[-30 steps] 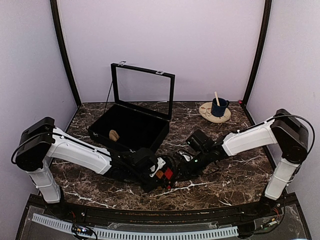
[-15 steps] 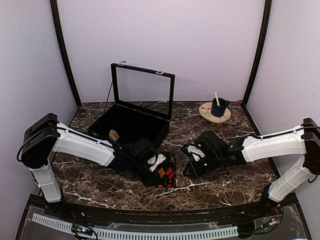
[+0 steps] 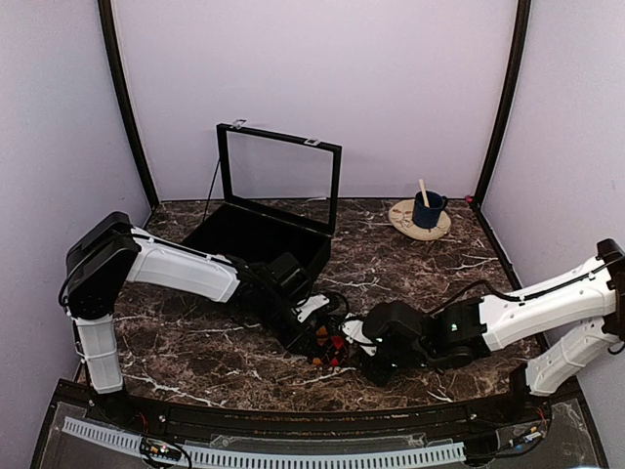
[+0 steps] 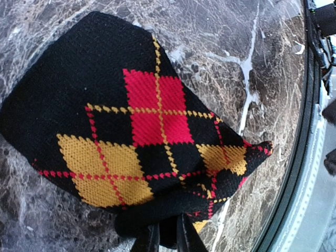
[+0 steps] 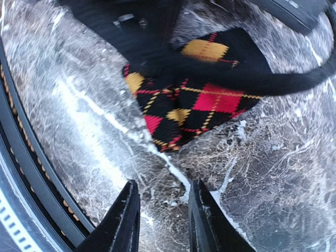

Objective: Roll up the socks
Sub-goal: Roll the sock at the center of the board.

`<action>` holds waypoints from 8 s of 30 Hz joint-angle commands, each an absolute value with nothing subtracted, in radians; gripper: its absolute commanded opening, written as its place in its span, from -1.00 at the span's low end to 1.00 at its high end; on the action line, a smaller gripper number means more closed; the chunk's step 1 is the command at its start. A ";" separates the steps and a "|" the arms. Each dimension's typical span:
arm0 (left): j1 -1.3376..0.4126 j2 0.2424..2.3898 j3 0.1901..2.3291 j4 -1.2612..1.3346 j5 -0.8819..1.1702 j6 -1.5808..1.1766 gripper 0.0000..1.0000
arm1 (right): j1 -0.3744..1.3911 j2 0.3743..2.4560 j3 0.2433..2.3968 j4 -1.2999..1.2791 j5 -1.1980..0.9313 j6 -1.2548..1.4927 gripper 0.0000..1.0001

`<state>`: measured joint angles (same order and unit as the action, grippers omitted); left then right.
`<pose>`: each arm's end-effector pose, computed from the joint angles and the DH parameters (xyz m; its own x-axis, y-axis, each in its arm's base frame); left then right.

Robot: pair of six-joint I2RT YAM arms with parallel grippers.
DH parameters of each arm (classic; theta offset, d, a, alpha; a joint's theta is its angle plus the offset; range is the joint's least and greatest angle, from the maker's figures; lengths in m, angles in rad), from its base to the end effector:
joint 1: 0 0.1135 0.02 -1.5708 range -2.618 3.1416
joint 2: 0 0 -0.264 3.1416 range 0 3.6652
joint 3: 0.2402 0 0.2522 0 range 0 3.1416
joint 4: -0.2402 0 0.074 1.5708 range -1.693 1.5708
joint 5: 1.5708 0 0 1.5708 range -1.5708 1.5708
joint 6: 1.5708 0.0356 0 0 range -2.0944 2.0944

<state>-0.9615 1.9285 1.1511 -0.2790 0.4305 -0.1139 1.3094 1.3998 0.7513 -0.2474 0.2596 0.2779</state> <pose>0.2061 -0.3213 0.1391 -0.5930 0.6693 -0.4475 0.8005 0.4305 -0.4169 0.0797 0.2626 0.1889 -0.4388 -0.6143 -0.6558 -0.8026 0.5961 -0.0213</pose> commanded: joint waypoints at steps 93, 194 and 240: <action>-0.871 2.135 1.307 -0.643 0.566 0.003 -0.75 | 1.396 1.710 1.087 -0.370 0.333 0.023 -0.97; -0.870 2.235 1.451 -0.759 0.574 0.041 -0.74 | 1.272 1.725 0.848 -0.254 0.179 0.118 -0.96; -0.867 2.285 1.534 -0.842 0.578 0.072 -0.76 | 1.411 1.736 1.029 -0.375 0.288 -0.088 -0.28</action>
<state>-0.8658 2.2127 1.5555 -0.8398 0.7143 0.0528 1.4120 1.7145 1.0054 -0.4114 0.2909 -0.0597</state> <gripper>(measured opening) 0.121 0.362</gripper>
